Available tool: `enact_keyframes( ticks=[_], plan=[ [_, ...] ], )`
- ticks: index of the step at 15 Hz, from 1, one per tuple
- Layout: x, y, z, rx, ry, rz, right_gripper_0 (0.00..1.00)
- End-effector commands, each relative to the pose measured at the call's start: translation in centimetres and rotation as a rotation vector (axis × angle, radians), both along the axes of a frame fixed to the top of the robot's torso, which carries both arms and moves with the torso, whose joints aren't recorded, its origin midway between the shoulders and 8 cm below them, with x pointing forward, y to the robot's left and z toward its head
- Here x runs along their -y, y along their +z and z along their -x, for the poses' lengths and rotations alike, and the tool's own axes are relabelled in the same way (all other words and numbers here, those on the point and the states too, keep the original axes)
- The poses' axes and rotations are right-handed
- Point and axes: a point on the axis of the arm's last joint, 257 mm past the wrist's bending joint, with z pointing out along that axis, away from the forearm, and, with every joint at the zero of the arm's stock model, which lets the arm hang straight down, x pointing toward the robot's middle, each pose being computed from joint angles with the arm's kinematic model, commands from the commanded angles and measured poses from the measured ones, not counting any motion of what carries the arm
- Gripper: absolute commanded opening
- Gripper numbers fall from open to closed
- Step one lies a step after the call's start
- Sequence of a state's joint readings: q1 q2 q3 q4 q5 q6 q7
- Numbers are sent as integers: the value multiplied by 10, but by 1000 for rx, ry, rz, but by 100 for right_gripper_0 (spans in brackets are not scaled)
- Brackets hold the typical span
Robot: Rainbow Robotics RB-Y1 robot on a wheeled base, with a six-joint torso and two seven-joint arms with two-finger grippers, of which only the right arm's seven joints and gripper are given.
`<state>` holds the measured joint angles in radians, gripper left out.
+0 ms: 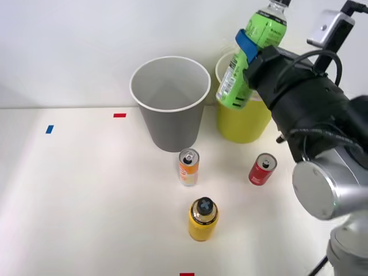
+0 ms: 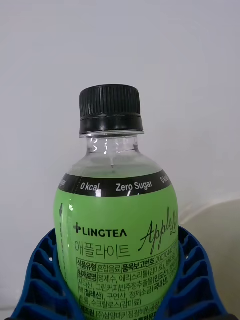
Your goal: Put cans in the gray bin, plastic bottles in the light green bin
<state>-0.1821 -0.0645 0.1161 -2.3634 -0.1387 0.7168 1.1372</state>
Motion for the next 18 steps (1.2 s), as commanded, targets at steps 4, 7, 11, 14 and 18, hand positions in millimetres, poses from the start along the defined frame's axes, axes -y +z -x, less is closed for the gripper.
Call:
enact_keyframes(
  ticks=[4,7,11,14,18],
  plan=[
    [24,18,-71,-15,-86,-11,0],
    [31,20,-89,-23,-107,16,0],
    [32,17,-113,-36,-121,52,0],
    [36,15,-132,-29,-139,83,0],
    [50,11,-143,-16,-184,211,0]
  ],
)
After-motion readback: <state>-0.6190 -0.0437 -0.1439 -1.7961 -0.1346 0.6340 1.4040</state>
